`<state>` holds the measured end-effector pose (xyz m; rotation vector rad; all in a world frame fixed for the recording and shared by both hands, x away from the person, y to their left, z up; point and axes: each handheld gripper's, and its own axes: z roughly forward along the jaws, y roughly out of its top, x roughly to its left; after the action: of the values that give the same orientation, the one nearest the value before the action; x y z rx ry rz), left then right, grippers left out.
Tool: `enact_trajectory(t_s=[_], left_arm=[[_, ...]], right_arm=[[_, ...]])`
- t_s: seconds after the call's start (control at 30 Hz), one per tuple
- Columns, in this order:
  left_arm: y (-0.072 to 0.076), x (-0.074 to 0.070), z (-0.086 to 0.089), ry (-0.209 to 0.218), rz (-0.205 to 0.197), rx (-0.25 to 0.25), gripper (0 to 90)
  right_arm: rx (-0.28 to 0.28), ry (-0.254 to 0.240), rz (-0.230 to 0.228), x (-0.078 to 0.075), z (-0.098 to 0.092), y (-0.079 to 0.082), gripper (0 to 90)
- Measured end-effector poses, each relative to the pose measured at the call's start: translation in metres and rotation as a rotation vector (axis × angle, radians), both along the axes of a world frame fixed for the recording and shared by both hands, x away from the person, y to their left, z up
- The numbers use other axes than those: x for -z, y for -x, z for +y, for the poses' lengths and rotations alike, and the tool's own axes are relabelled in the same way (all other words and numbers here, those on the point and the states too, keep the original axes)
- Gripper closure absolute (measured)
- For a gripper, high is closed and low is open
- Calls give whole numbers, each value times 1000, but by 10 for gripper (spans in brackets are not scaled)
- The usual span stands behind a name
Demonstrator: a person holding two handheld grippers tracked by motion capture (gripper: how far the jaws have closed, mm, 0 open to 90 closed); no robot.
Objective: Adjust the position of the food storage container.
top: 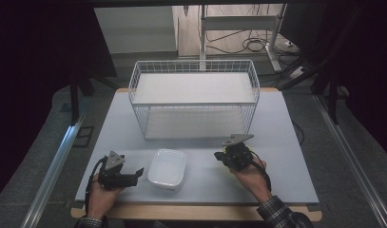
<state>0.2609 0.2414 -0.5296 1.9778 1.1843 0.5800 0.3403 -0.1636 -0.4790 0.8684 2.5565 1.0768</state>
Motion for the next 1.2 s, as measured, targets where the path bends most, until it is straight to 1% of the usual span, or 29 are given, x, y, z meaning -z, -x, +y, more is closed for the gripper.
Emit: enact_trajectory(t_s=[0.03, 0.07, 0.1, 0.13, 0.2, 0.23, 0.33, 0.37, 0.43, 0.5, 0.63, 0.67, 0.7, 0.87, 1.0, 1.1, 1.13, 1.2], left_arm=[[0, 0, 0, -2, 0, 1, 96], [0, 0, -1, -2, 1, 2, 98], [0, 0, -1, -3, 2, 4, 101], [0, 0, -1, -2, 4, 7, 101], [0, 0, -2, -2, 9, 9, 103], [0, 0, -2, -2, 12, 11, 104], [0, 0, -3, -3, 15, 15, 104], [0, -1, -3, -5, 16, 16, 104], [0, -1, -4, -4, 18, 17, 102], [0, -1, -5, -6, 20, 15, 99], [0, -1, -5, -7, 27, 14, 96], [0, -1, -5, -7, 30, 11, 96], [0, -1, -5, -6, 31, 10, 96], [0, -2, -6, -10, 32, 13, 108], [0, -2, -6, -13, 32, 15, 115], [0, -1, -7, -13, 33, 15, 118], [0, -2, -7, -12, 34, 16, 122], [0, -2, -6, -9, 36, 16, 126]], right_arm=[[0, 0, 0, 0, 0, 0, 896], [6, -3, 3, 0, -3, 0, 896], [22, -1, 4, 0, -10, 1, 896], [22, -1, 4, 0, -10, 1, 896], [42, -3, 8, 0, -17, 2, 896], [58, -4, 9, 1, -25, 2, 896], [73, -8, 10, 0, -32, 3, 896], [91, -7, 11, 0, -39, 4, 896], [100, -7, 13, 0, -42, 4, 896], [119, -11, 13, 0, -50, 4, 896], [139, -15, 14, -1, -59, 3, 895], [155, -15, 13, -1, -64, 2, 895], [155, -15, 13, -1, -64, 2, 895], [196, -28, 6, -1, -79, -3, 895], [216, -34, 4, -1, -86, -7, 895], [239, -38, -5, -2, -92, -12, 895], [254, -43, -4, -2, -97, -15, 895], [262, -51, -1, -2, -98, -15, 895]])
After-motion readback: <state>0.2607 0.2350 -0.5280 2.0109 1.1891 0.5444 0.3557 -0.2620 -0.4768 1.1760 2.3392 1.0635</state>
